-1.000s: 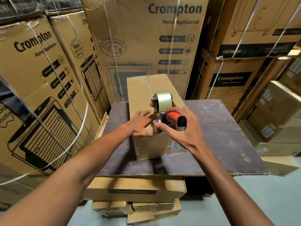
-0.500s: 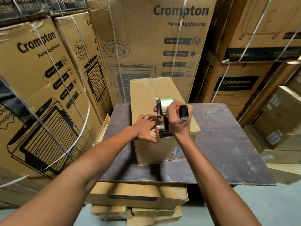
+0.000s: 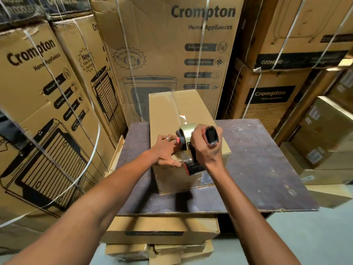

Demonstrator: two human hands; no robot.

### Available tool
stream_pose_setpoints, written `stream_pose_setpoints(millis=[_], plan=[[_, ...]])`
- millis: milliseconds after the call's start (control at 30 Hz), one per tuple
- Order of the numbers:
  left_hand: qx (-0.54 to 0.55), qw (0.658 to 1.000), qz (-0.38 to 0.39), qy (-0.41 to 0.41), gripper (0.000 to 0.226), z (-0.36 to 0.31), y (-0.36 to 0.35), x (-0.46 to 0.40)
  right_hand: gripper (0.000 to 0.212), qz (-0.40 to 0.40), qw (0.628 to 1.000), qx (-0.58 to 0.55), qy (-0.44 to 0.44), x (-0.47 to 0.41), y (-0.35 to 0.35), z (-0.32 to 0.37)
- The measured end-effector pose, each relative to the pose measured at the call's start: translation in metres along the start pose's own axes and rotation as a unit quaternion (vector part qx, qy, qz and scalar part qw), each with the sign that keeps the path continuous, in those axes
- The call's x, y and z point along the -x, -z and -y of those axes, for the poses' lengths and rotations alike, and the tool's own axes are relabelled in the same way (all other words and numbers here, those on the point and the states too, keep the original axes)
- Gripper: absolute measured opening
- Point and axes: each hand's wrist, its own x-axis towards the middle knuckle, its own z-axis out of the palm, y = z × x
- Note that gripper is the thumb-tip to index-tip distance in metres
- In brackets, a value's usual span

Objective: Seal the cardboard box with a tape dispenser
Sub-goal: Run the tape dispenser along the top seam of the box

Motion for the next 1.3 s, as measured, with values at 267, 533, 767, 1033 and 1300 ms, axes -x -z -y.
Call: stream_pose_setpoints(millis=[267, 533, 767, 1033, 1300], plan=[[0.019, 0.999, -0.035, 0.016, 0.071, -0.004, -0.009, 0.000, 0.037, -0.008, 0.998, -0.028, -0.052, -0.018, -0.018, 0.008], [0.005, 0.999, 0.014, 0.046, 0.084, -0.009, 0.000, 0.000, 0.036, 0.001, 0.999, -0.027, -0.021, 0.013, 0.006, 0.008], [0.008, 0.999, -0.016, 0.033, 0.079, -0.016, 0.008, 0.010, 0.036, -0.014, 0.995, -0.086, -0.048, 0.001, 0.024, 0.018], [-0.018, 0.998, -0.012, -0.059, 0.063, -0.019, 0.012, 0.015, 0.046, -0.016, 0.995, -0.092, -0.044, 0.016, 0.056, 0.042], [-0.042, 0.991, -0.018, -0.124, 0.079, -0.025, 0.012, 0.020, 0.037, 0.139, 0.978, 0.119, -0.105, 0.055, 0.061, -0.003]])
